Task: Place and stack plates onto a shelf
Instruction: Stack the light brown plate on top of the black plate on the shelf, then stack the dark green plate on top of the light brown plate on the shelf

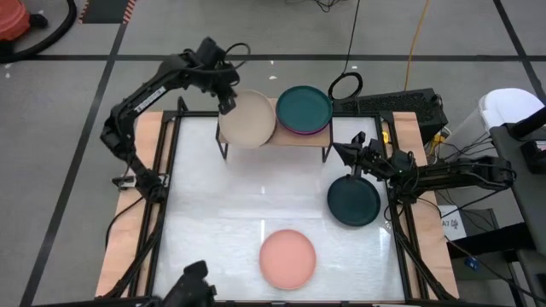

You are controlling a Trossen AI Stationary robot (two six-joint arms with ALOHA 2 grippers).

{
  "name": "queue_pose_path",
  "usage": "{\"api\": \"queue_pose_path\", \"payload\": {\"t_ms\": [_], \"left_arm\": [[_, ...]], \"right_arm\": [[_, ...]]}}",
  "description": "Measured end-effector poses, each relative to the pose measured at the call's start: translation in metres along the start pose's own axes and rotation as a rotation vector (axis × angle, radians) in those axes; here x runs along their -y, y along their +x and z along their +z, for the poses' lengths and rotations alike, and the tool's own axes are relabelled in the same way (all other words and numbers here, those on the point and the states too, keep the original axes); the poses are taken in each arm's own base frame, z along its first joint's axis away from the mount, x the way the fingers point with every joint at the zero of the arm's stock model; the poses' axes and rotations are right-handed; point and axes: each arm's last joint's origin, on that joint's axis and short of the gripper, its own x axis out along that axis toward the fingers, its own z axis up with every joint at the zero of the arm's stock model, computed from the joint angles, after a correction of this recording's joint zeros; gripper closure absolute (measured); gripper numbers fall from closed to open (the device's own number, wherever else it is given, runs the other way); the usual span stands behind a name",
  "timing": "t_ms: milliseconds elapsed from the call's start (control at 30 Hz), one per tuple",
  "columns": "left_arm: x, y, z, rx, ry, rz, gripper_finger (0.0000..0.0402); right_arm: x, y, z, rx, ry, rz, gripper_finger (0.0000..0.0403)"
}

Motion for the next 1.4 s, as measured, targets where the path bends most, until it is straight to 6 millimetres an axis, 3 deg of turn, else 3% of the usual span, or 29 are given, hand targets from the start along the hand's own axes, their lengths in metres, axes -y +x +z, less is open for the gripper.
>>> {"api": "queue_pose_path", "payload": {"t_ms": [133,367,633,767,933,1133,1267,1400], "left_arm": [[-0.011,0.013,-0.004,-0.034,-0.023,-0.006,0.0381],[-0.014,0.014,-0.005,-0.036,-0.019,-0.01,0.0373],[-0.014,0.014,-0.005,-0.042,-0.013,0.013,0.029],[-0.014,0.01,-0.005,-0.036,-0.026,0.019,0.0267],[-0.004,-0.02,-0.004,0.04,-0.011,0.025,0.0264],[0.025,-0.089,-0.012,0.324,0.04,0.005,0.0264],[0.051,-0.12,-0.036,0.521,0.05,0.033,0.0264],[0.081,-0.123,-0.073,0.702,0.053,0.005,0.0264]], "right_arm": [[-0.002,0.0,-0.001,-0.006,-0.007,0.013,0.0403],[-0.002,0.0,-0.001,-0.007,-0.029,0.012,0.0403],[-0.002,0.0,-0.001,-0.006,-0.034,0.011,0.0403],[-0.002,0.0,-0.001,-0.005,-0.035,0.011,0.0403],[-0.002,0.0,-0.002,-0.018,-0.055,0.009,0.0403],[-0.002,0.0,-0.006,-0.064,-0.05,0.03,0.0403],[-0.004,-0.001,-0.006,-0.082,-0.072,0.126,0.0403],[-0.005,0.0,-0.004,-0.066,-0.086,0.135,0.0403]]}}
